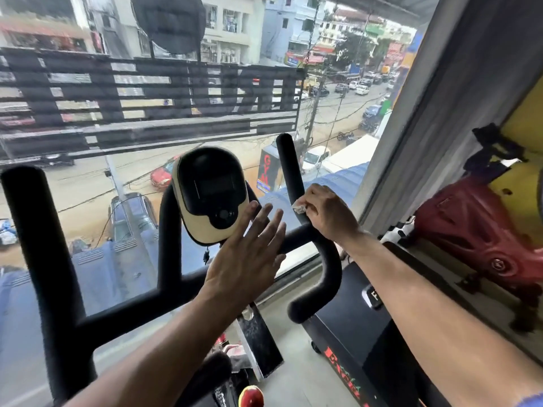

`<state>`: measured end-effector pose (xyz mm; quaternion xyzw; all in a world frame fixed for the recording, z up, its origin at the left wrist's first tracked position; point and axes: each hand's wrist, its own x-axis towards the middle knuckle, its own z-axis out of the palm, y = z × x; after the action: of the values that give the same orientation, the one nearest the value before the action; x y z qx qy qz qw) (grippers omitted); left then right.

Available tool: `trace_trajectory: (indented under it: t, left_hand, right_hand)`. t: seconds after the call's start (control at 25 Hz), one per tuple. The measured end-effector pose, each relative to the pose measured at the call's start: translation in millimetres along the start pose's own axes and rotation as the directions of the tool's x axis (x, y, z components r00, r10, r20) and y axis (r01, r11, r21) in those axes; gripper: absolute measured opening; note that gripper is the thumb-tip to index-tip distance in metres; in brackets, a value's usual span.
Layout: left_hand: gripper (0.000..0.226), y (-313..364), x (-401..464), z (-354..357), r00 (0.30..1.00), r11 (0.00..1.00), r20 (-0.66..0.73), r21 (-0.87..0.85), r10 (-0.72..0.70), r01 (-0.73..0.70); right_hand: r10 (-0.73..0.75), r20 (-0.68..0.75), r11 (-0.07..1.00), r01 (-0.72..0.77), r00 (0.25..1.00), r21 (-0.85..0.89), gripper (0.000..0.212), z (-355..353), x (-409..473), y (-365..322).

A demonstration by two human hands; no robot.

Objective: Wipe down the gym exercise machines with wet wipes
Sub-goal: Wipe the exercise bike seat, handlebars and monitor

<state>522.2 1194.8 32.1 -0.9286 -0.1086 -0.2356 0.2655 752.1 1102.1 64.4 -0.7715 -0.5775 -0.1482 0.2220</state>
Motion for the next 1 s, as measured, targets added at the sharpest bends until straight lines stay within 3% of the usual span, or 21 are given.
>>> trace_trajectory:
  t: [0.16, 0.28, 0.44, 0.64, 0.84, 1.0]
  left_hand:
    - [0.066, 3.0, 1.1, -4.1, 0.998, 0.999, 0.045, 0.002, -0.049, 0.049]
    - [0.067, 0.2, 2.3, -6.4, 0.998, 0.999, 0.057, 0.028, -0.02, 0.019]
    - [0.069, 1.8, 0.9, -3.4, 0.999, 0.999, 0.052, 0.034, -0.003, 0.002]
    - [0.065, -0.2, 3.6, 7.0, 1.0, 0.995, -0.025, 0.095, -0.003, 0.005]
    - [0.068, 2.8, 0.7, 5.2, 1.0, 0.995, 0.011, 0.096, 0.001, -0.002]
    - [0.069, 2.8, 1.8, 7.4, 1.0, 0.995, -0.005, 0.102, -0.014, 0.014]
  right_hand:
    - [-0.076, 0.172, 0.997, 0.069, 0.982, 0.043, 0.018, -14.9, -2.5, 8.2]
    - [-0.062, 0.286, 0.996, 0.041, 0.956, 0.077, 0.02, -24.4, -10.9, 16.7]
    - [-0.059, 0.213, 0.994, 0.037, 0.975, 0.107, 0.024, -23.5, -15.3, 22.4]
    - [-0.209, -0.192, 0.978, 0.204, 0.959, -0.046, 0.02, -43.8, 70.6, 8.4]
    - [-0.301, -0.126, 0.943, 0.276, 0.945, -0.186, 0.012, -29.4, 116.6, -1.7]
    - [-0.341, 0.071, 0.924, 0.348, 0.937, -0.157, 0.01, -32.7, 114.6, 4.2]
